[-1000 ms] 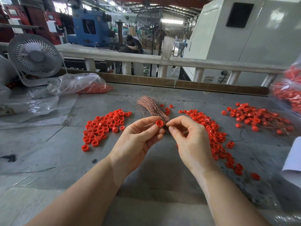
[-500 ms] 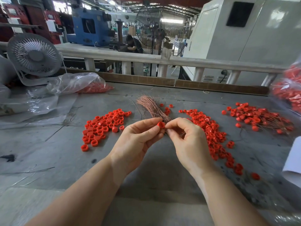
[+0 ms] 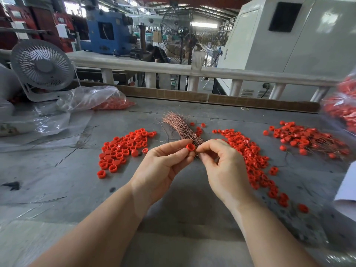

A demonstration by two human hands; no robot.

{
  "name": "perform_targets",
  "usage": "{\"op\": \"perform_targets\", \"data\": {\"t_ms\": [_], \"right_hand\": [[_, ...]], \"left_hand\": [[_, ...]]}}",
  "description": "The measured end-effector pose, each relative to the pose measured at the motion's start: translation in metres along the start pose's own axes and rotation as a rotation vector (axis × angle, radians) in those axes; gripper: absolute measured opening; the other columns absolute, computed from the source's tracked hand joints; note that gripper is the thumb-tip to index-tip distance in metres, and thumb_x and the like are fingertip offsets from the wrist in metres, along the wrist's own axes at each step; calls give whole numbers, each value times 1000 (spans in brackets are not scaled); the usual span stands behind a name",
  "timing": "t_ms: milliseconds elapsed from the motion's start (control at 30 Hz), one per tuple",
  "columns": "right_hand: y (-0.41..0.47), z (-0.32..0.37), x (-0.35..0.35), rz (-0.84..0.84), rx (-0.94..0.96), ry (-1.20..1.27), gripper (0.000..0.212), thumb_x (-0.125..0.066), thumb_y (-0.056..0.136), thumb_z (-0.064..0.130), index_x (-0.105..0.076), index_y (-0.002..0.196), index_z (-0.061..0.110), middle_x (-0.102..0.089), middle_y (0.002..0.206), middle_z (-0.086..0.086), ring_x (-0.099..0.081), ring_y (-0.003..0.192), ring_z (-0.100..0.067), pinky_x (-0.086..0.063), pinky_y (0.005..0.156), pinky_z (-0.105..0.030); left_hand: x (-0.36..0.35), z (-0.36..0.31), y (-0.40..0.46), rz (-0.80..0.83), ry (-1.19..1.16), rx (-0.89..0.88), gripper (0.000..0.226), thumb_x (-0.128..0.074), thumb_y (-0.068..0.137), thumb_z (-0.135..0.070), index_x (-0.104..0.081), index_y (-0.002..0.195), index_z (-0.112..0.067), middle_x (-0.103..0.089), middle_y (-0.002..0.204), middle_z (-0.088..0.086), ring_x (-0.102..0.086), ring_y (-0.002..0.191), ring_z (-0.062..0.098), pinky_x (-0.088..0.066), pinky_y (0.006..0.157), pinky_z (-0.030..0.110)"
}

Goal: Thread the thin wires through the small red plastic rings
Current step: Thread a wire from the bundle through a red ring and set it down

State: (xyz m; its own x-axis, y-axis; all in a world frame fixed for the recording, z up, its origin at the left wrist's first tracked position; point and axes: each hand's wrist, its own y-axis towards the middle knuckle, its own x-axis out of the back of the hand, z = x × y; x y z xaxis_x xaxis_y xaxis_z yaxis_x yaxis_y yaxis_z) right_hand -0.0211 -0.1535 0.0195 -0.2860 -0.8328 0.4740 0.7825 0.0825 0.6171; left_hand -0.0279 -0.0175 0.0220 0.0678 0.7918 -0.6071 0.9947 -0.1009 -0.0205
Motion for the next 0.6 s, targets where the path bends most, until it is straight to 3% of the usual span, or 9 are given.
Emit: {"op": "perform_targets", "data": {"t_ms": [400, 600], "right_hand": [[0, 1, 0, 10, -61, 42, 19, -65, 81, 2, -66, 74, 19, -61, 71, 10, -53, 67, -2, -39, 63, -11], [-1, 1, 0, 21, -56, 39, 19, -66, 80, 1, -67, 73, 19, -60, 70, 12, -52, 65, -1, -39, 61, -10]], "left_hand": [[1, 0, 0, 5, 33, 4, 21, -60, 65, -2, -77, 76, -9, -72, 74, 7, -68, 63, 11, -55, 59, 18], [1, 2, 0, -1, 47, -13, 20, -61, 65, -1, -76, 74, -9, -72, 74, 8, -69, 65, 12, -55, 59, 17]]}}
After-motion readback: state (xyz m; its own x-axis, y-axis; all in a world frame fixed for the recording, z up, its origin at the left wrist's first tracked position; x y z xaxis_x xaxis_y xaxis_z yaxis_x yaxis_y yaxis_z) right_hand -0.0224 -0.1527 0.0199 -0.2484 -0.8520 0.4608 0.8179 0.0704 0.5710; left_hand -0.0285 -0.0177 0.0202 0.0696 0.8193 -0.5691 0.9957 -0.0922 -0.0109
